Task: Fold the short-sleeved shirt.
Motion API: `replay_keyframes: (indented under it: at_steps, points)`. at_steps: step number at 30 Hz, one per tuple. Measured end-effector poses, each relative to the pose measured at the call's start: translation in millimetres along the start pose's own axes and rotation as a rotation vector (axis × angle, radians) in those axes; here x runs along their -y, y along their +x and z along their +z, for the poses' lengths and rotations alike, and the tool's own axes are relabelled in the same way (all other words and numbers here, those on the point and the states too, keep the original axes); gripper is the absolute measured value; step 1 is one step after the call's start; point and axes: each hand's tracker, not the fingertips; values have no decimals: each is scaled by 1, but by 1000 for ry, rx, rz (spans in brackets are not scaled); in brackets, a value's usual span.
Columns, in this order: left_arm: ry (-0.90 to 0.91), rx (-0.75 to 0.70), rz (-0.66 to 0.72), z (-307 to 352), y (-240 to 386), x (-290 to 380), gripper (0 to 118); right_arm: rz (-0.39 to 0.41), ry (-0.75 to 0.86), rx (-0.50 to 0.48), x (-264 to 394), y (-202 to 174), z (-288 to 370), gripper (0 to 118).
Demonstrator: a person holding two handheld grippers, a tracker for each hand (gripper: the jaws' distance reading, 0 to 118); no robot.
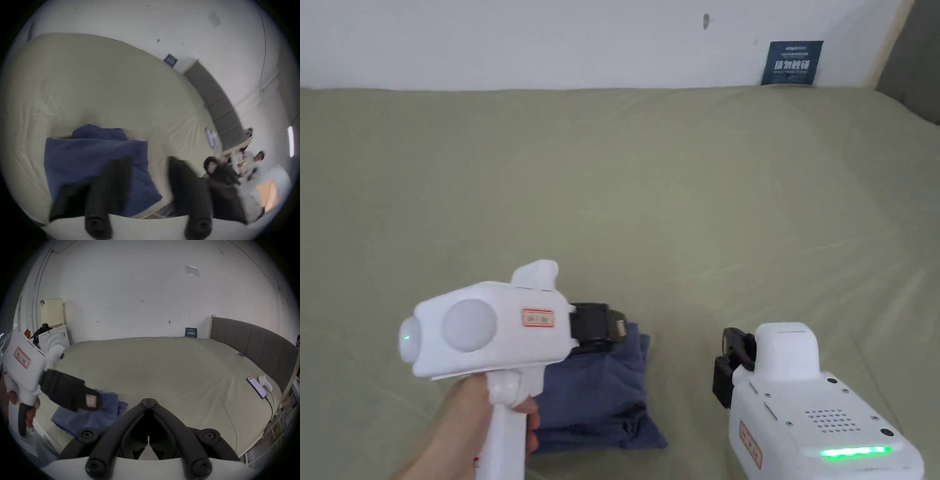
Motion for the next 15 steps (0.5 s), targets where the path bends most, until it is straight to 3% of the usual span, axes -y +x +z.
replay_keyframes:
  at_steps: [1,2,8,9,14,15]
  points:
    - [-11,38,59,4,-10,-2,18,-4,-3,-1,0,0,-1,0]
    - [-13,72,94,6,-20,-2,4,-6,-5,-3,1,-1,-2,0]
    - [-166,250,144,-29,-42,32,4,-10,-23,-8,4,-5,-6,0]
    - [-216,276,203,-40,-42,41,4,-10,-28,-10,5,-5,-6,0]
    - [-247,163,113,-84,-56,73,2,-11,-53,-6,10,-4,-5,0]
    - [-232,193,108,-87,-62,74,2,-10,-57,-6,10,-3,-5,0]
